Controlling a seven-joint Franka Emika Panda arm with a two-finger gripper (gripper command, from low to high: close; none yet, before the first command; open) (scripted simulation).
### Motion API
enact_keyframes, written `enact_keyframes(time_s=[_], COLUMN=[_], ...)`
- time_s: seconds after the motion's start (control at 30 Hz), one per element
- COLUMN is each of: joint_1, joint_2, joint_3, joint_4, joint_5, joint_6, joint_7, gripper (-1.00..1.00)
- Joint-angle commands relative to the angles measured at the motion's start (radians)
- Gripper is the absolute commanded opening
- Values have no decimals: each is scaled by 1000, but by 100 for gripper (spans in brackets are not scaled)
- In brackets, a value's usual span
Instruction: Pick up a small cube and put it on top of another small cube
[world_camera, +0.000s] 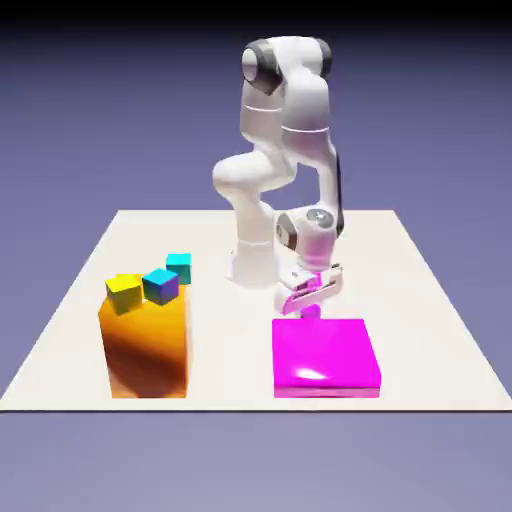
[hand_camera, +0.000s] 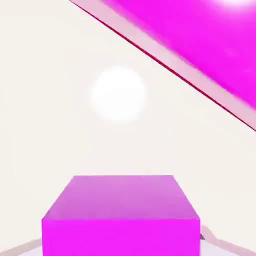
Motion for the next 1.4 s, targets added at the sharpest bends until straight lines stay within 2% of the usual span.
enact_keyframes(time_s=[0.0,0.17,0.23,1.1,1.3,1.33,1.37], joint_1=[9,50,52,-271,-283,-283,-283], joint_2=[-36,-217,-223,-232,-160,-160,-160], joint_3=[-16,-92,-94,-571,-596,-596,-596], joint_4=[-4,-27,-27,908,785,785,785], joint_5=[-21,-129,-132,-221,-194,-194,-194], joint_6=[-32,-190,-195,-1051,-866,-866,-866], joint_7=[14,86,88,-1001,-1024,-1024,-1024], gripper=[-100,-100,-100,-100,-100,100,100])
